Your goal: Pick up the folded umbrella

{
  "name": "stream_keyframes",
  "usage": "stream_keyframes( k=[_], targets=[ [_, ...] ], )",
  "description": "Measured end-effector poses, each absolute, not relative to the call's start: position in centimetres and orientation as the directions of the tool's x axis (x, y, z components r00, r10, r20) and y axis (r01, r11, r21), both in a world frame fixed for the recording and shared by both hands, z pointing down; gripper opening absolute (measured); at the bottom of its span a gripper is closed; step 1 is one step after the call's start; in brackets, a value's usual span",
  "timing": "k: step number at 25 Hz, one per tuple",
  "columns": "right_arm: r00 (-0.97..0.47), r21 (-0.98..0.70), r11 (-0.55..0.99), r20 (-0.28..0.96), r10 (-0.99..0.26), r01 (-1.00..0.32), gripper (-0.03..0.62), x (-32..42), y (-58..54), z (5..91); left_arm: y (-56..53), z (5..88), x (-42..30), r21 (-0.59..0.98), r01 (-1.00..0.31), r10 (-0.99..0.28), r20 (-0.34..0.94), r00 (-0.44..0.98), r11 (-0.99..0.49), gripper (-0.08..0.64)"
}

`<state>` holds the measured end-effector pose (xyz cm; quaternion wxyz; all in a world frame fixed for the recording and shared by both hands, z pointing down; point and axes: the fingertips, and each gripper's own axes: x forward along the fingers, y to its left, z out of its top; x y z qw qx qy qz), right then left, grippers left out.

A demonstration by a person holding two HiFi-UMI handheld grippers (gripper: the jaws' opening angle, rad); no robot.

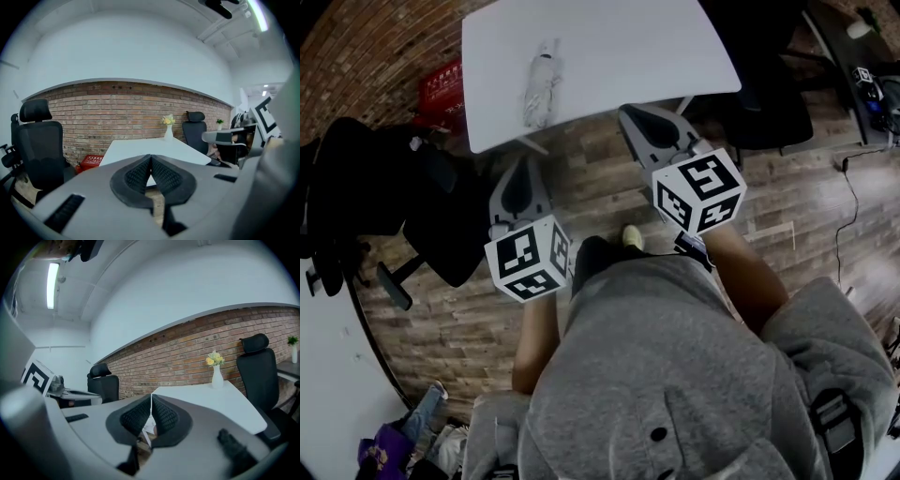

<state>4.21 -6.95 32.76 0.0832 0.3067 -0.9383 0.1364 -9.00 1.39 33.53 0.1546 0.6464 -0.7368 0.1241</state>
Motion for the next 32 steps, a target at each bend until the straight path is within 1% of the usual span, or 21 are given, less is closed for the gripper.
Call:
stream_keyframes(
  k=[8,22,32],
  targets=[
    [-0.791,-0.195,0.773,0.266,-0.551,-0.604,0.025,1.6,-9.5,33.9,-1.4,34.7,-11.6,0.030,-0.992,-0.912,0.397,-0.102,0.124,0.014],
    [-0.749,-0.169,0.743,0.321,-0.579,-0.647,0.025,-5.8,-20.1,34.8,-12.9,35.6,-20.3,0.062,-0.995,-0.910,0.411,-0.050,0.082,0.014],
    [-0.732,-0.183,0.723,0.347,-0.586,-0.666,0.025,-9.4,-24.4,35.3,-17.4,36.7,-23.3,0.084,-0.996,-0.894,0.448,0.002,0.040,0.015]
  ],
)
